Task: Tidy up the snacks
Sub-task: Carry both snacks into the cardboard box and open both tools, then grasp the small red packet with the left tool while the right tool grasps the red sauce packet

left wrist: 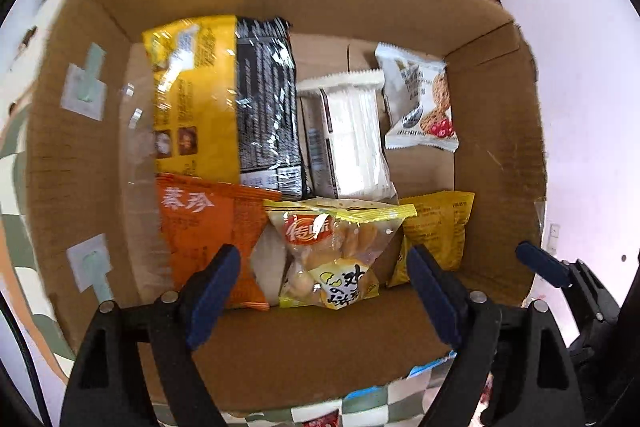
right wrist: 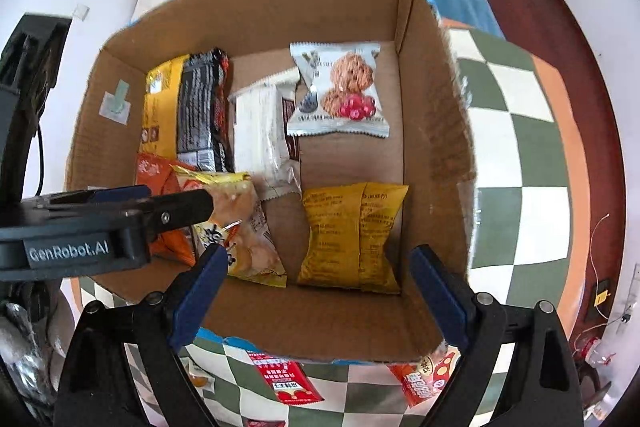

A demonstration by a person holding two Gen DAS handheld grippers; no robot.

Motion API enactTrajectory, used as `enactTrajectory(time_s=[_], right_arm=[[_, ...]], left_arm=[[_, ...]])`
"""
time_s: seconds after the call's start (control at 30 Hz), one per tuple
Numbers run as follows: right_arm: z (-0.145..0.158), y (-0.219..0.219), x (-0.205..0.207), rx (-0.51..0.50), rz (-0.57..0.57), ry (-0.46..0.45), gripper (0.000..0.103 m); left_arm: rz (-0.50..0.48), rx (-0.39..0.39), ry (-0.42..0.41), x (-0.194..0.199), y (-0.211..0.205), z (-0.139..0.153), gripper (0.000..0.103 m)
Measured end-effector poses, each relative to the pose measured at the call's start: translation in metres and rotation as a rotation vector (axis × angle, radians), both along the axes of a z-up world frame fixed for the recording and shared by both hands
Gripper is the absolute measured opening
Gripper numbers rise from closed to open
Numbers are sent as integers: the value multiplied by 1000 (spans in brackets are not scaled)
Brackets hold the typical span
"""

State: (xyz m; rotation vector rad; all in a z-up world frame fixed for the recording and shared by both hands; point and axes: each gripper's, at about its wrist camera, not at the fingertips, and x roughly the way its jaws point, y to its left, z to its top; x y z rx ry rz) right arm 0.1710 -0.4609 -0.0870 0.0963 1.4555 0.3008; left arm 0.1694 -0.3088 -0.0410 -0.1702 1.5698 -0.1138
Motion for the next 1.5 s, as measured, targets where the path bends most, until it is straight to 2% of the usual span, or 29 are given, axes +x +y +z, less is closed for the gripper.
enactTrajectory(time_s=[0.2,0.5,0.9,1.1,1.2,1.3,1.37,1.43,1.5], right_arm=[[29,-1,-18,-26,-1,-106,95],[64,-7,-54,-20,-21,-214,95],[129,-16,-112,16,-43,-382,95],[148,-20,-140,70,-64,-420,95],[143,-23,-152,99,-74,-399,95],[121,-25,-165,116,-68,-333,95],[97,-28,-175,122,-67,-263,95],[69,-31,-187,115,-69,-190,95],[38,-37,-204,103,-76,-108,95]], left_arm=[[35,85,-161,-25,11,38,85],[65,126,-339,-67,23,85,85],[55,151,-516,-130,13,146,85],[56,154,-572,-157,7,166,85],[67,148,-570,-171,9,164,85],[77,155,-542,-190,13,148,85],[67,161,-495,-203,15,127,85],[13,160,-411,-217,13,95,85],[-91,158,-298,-238,5,53,85]])
